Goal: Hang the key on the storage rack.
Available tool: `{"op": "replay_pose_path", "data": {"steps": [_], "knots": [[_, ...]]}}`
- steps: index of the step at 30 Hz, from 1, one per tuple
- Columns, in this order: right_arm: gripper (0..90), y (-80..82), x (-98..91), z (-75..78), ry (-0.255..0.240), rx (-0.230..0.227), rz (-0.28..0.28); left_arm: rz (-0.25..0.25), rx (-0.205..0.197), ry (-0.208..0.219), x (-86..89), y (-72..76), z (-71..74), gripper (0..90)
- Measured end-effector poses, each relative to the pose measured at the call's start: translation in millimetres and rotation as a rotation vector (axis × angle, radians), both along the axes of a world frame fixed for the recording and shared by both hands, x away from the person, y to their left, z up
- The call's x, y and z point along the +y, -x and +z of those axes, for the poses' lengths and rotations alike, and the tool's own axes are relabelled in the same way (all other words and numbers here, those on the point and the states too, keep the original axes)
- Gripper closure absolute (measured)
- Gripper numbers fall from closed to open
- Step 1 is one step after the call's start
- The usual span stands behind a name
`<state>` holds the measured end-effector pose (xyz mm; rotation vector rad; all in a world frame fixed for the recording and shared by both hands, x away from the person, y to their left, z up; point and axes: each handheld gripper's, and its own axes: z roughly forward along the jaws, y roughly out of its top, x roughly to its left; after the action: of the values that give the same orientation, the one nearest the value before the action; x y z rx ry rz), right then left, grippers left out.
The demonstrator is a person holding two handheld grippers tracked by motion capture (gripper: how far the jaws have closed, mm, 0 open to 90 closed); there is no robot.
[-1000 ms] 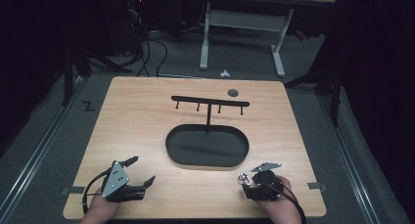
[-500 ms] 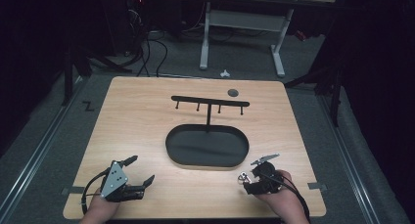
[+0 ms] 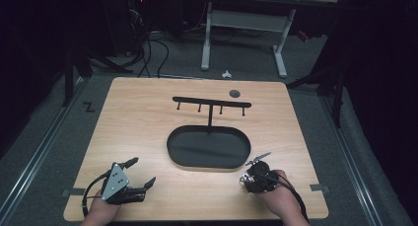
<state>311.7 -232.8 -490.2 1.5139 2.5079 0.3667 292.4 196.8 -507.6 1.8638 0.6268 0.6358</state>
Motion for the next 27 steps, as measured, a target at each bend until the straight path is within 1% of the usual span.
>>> {"op": "replay_pose_path", "data": {"steps": [2, 8, 10, 12, 13, 14, 15, 21, 22, 23, 27], "knots": [[64.2, -2.4, 0.1, 1.0, 0.003, -0.005, 0.006, -0.001, -0.001, -0.003, -0.2, -0.7, -0.7, 15.1], [64.3, -7.1, 1.1, 4.6, -0.021, -0.012, -0.007, -0.006, -0.002, 0.001, 0.3, -0.9, 0.1, 15.1], [64.1, -7.6, 1.3, 5.2, -0.022, -0.014, -0.007, -0.009, -0.003, 0.002, 0.3, -0.8, 0.3, 15.1], [62.4, -9.4, 3.1, 6.6, -0.005, -0.012, -0.012, -0.007, -0.002, 0.006, 0.7, -0.9, 0.8, 15.1], [61.9, -10.5, 2.7, 6.2, -0.001, -0.016, 0.002, -0.006, -0.001, 0.008, 0.7, -1.1, 0.8, 15.1], [61.9, -10.5, 3.9, 5.7, -0.006, -0.012, -0.010, -0.006, 0.000, 0.008, 0.8, -1.2, 0.7, 15.1], [61.9, -10.8, 4.1, 5.5, -0.004, -0.010, -0.008, -0.007, 0.003, 0.008, 0.8, -1.4, 0.6, 15.2], [61.4, -11.1, 5.4, 2.5, -0.021, -0.020, -0.009, -0.005, 0.005, 0.004, 0.3, -1.1, 0.2, 15.1], [61.1, -9.5, 4.9, 2.0, -0.029, -0.031, -0.010, -0.004, 0.004, 0.006, 0.9, -0.2, 1.0, 15.1], [61.1, -9.2, 4.3, 1.6, -0.039, -0.032, -0.012, -0.004, 0.003, 0.008, 1.3, 0.2, 1.2, 15.1], [60.1, -8.9, 2.5, 1.3, -0.049, -0.031, -0.018, 0.002, 0.003, 0.008, 1.5, 0.3, 1.4, 15.2]]}}
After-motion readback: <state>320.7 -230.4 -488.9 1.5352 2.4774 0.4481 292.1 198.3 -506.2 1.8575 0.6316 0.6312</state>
